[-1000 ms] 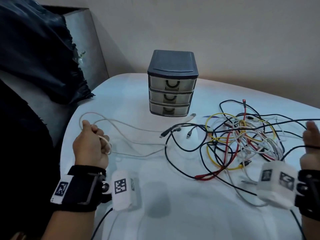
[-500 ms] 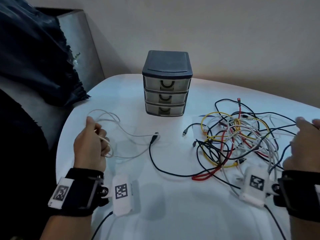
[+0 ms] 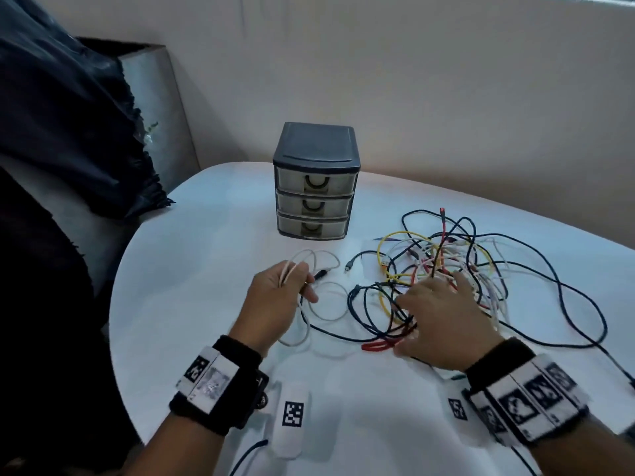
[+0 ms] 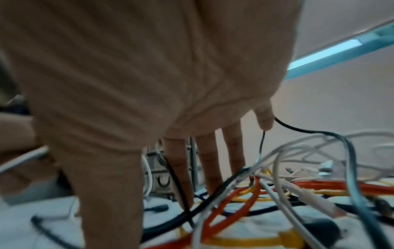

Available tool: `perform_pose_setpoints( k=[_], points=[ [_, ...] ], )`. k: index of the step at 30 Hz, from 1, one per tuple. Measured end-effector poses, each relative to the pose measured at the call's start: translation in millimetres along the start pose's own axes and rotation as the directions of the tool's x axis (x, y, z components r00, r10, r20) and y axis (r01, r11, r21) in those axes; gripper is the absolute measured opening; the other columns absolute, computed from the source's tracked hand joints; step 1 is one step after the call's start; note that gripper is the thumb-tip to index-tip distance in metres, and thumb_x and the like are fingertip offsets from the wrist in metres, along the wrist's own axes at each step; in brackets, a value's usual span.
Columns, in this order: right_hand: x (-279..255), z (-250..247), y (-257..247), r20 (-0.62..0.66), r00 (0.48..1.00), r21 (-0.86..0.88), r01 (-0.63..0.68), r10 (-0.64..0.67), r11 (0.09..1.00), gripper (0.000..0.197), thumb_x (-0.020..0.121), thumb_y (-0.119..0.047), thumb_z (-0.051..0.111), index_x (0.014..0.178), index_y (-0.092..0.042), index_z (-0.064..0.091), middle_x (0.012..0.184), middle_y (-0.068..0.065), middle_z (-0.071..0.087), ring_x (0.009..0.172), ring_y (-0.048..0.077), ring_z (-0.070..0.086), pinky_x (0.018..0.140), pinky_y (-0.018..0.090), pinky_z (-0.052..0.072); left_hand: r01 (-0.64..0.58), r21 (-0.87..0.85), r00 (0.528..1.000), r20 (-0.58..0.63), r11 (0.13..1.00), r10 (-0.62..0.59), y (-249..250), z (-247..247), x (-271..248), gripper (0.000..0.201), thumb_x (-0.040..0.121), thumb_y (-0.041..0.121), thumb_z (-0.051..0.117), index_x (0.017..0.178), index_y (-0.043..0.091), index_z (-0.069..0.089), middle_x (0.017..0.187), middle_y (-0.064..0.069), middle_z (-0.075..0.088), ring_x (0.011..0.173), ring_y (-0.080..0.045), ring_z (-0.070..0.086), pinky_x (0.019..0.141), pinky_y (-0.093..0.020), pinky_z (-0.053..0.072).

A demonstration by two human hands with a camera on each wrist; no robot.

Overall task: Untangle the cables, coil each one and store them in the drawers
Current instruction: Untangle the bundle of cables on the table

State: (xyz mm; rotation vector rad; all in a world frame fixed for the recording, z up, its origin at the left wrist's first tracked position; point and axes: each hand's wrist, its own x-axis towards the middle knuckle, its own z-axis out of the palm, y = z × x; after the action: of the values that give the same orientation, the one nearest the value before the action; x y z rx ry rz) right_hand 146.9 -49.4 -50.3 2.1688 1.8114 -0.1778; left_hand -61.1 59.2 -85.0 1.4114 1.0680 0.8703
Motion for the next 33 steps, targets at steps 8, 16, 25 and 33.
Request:
perform_pose_setpoints(
  k=[8, 16, 25, 33],
  points=[
    [5.6, -13.4, 25.6, -0.248, 0.967, 0.145, 0.098, -0.060, 0.984, 0.015, 0.096, -0.025, 0.047, 0.086, -0.023, 0.057, 0.086, -0.006, 0.068, 0.084, 0.020, 0.061, 0.092, 0.035, 0.043, -0.016, 0.437, 0.955, 0.274, 0.899, -0.116, -13.0, 11.2, -8.3, 0.006, 0.088, 0.024, 0.069, 0.083, 0.023, 0.072, 0.084, 0.010, 0.073, 0.086, -0.006, 0.065, 0.085, -0.025, 0.048],
    [-2.8, -38.8, 31.1, -0.324, 0.945, 0.830, 0.264, 0.039, 0.492, 0.016, 0.102, -0.010, 0.046, 0.089, -0.009, 0.055, 0.081, 0.004, 0.067, 0.083, 0.007, 0.069, 0.078, 0.034, 0.050, 0.126, -0.078, 0.984, 0.135, 0.989, -0.115, 18.5, 29.7, -11.3, 0.015, 0.086, 0.017, 0.073, 0.097, 0.008, 0.075, 0.084, 0.000, 0.075, 0.053, 0.004, 0.059, 0.059, -0.007, 0.042],
    [-9.9, -53.0, 12.1, -0.269, 0.962, 0.963, 0.269, 0.051, 0.002, 0.018, 0.102, -0.007, 0.045, 0.087, -0.010, 0.055, 0.064, -0.001, 0.053, 0.076, 0.019, 0.066, 0.088, 0.041, 0.053, 0.177, -0.326, 0.984, 0.030, 0.929, -0.177, 33.5, 45.0, -3.1, 0.019, 0.081, 0.028, 0.078, 0.095, 0.016, 0.074, 0.079, -0.005, 0.072, 0.041, -0.007, 0.026, 0.039, -0.019, 0.021],
    [-10.0, -52.5, -12.2, -0.295, 0.915, 0.953, 0.259, 0.276, 0.160, 0.025, 0.084, -0.042, 0.070, 0.090, -0.017, 0.068, 0.058, 0.011, 0.034, 0.051, 0.016, 0.034, 0.057, 0.028, 0.058, 0.152, -0.383, 0.986, -0.007, 0.911, -0.167, 32.1, 48.8, -3.7, 0.014, 0.094, 0.011, 0.062, 0.105, 0.011, 0.072, 0.078, -0.003, 0.065, 0.036, -0.001, 0.038, 0.039, -0.013, 0.029]
  ],
)
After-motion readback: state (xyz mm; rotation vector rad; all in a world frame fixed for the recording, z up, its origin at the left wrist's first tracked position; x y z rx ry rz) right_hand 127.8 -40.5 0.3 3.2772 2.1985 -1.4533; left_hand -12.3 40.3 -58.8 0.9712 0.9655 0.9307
